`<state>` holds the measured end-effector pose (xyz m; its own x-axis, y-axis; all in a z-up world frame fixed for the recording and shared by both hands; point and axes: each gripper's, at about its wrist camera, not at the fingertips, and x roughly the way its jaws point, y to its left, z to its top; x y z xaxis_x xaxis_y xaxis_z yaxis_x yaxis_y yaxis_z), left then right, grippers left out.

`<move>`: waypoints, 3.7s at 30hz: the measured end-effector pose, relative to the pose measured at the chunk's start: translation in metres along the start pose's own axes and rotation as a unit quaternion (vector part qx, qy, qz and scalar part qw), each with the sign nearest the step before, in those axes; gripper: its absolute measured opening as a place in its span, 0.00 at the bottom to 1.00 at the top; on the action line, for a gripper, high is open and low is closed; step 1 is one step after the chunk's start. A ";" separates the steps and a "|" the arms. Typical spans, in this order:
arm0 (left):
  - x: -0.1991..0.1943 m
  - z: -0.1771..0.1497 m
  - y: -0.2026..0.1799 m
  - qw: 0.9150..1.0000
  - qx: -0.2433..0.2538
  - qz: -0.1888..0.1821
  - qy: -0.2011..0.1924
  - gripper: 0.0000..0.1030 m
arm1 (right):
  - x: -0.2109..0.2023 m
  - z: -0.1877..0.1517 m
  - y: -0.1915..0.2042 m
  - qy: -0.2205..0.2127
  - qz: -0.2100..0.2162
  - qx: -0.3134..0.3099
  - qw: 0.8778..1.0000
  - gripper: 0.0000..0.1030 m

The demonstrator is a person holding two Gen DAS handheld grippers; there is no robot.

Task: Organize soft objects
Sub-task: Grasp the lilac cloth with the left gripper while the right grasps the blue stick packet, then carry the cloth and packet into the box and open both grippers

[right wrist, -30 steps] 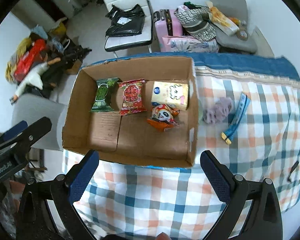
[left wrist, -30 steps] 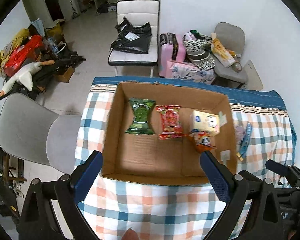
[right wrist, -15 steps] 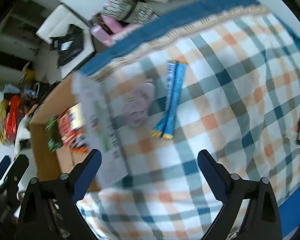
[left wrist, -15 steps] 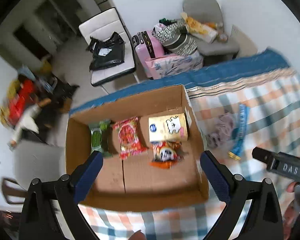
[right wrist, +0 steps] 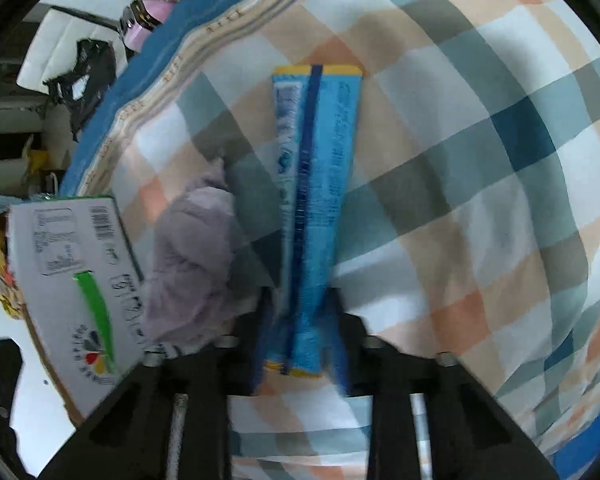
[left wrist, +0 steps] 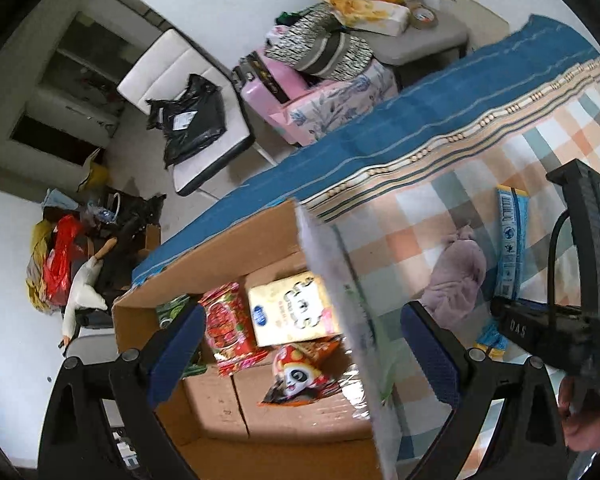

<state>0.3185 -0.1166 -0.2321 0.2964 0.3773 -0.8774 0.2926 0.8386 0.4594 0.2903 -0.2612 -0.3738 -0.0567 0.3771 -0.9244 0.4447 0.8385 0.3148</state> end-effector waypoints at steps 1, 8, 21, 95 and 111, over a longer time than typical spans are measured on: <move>0.001 0.003 -0.004 1.000 0.006 -0.003 0.002 0.97 | 0.001 -0.001 -0.004 0.000 -0.003 -0.004 1.000 0.17; 0.020 0.023 -0.055 0.996 0.074 -0.036 0.031 0.97 | -0.028 -0.011 -0.052 -0.007 -0.033 -0.012 0.999 0.16; 0.091 0.026 -0.143 0.969 0.204 -0.048 0.127 0.96 | -0.028 0.003 -0.100 0.013 -0.045 0.009 0.999 0.28; 0.092 -0.175 0.243 0.934 -0.199 -0.265 0.131 0.34 | -0.027 -0.186 0.305 0.007 -0.007 -0.277 0.961 0.16; 0.128 -0.170 0.228 0.927 -0.178 -0.278 0.177 0.38 | 0.023 -0.166 0.297 0.048 -0.016 -0.258 0.965 0.18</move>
<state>0.2685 0.1896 -0.2633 -0.1464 -0.1004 -0.9841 -0.0260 0.9949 -0.0977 0.2722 0.0617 -0.2662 -0.1570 0.3608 -0.9193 -0.0615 0.9255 0.3737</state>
